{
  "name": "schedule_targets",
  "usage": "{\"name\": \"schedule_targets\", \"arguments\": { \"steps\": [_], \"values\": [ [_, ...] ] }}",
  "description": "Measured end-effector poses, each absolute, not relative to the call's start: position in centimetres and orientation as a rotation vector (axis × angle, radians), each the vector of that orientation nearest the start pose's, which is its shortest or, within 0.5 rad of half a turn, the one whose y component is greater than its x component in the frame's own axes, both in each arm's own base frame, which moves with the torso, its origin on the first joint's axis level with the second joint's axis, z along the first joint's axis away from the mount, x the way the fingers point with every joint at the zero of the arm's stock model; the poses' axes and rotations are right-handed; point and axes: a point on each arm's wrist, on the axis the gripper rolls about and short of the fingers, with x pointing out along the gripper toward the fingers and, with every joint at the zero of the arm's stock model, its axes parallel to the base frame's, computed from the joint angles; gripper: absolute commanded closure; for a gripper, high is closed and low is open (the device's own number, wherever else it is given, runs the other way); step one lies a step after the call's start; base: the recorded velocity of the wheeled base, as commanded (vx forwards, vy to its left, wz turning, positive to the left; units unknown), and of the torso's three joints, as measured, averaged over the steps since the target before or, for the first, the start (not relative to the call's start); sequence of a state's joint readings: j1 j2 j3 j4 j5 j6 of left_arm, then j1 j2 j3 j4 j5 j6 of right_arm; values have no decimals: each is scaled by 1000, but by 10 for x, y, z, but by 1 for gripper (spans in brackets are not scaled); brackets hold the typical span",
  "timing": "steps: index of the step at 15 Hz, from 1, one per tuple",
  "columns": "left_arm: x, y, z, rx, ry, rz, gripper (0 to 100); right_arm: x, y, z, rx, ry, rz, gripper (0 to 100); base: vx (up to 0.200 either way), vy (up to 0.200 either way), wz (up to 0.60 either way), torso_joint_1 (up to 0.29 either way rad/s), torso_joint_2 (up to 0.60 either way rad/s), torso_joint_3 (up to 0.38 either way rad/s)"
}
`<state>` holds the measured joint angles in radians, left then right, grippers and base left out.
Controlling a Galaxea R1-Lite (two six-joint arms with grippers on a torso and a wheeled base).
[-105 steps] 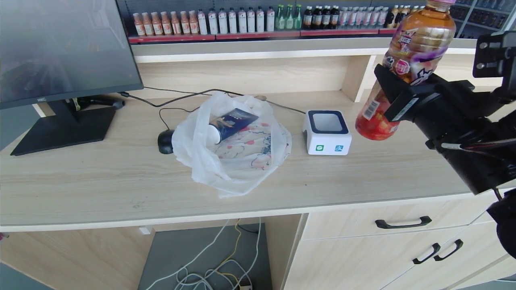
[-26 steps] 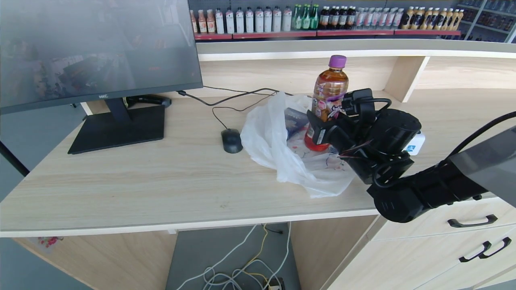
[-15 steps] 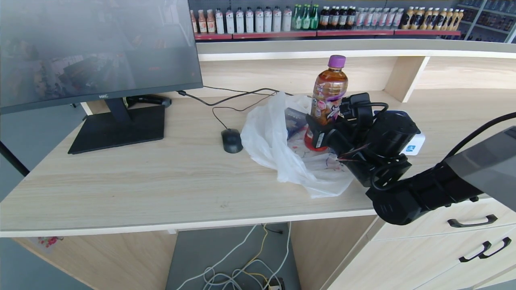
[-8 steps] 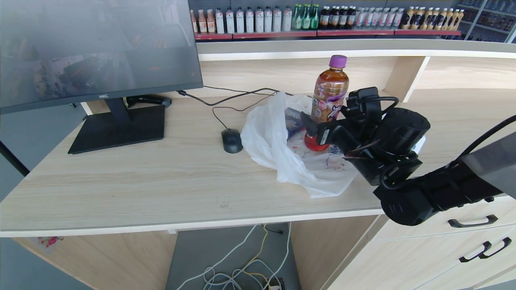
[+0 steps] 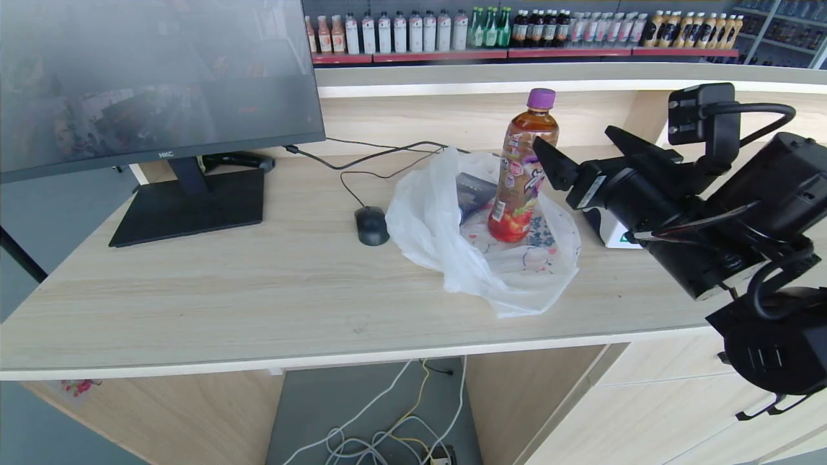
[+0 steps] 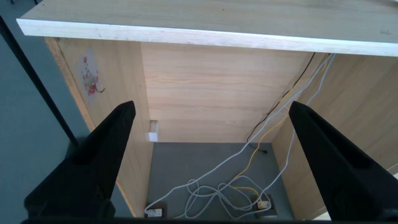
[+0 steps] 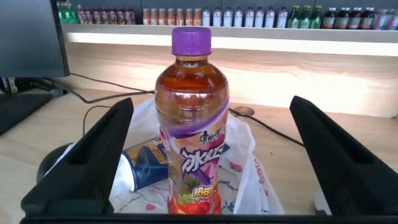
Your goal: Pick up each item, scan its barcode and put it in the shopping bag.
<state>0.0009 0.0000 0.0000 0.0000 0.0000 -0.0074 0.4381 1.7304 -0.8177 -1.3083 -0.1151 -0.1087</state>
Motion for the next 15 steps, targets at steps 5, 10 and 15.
{"name": "schedule_targets", "arguments": {
  "steps": [5, 10, 15],
  "values": [
    [-23, 0, 75, -7, 0, 1, 0, 187, 84, 239, 2, -385, 296, 0, 0, 0, 0, 0, 0, 0],
    [-23, 0, 75, -7, 0, 1, 0, 95, 41, 185, -8, -275, 304, 0, 0, 0, 0, 0, 0, 0],
    [-23, 0, 75, -7, 0, 1, 0, 42, 17, 129, -57, 50, 330, 0, 0, 0, 0, 0, 0, 0]
  ]
}}
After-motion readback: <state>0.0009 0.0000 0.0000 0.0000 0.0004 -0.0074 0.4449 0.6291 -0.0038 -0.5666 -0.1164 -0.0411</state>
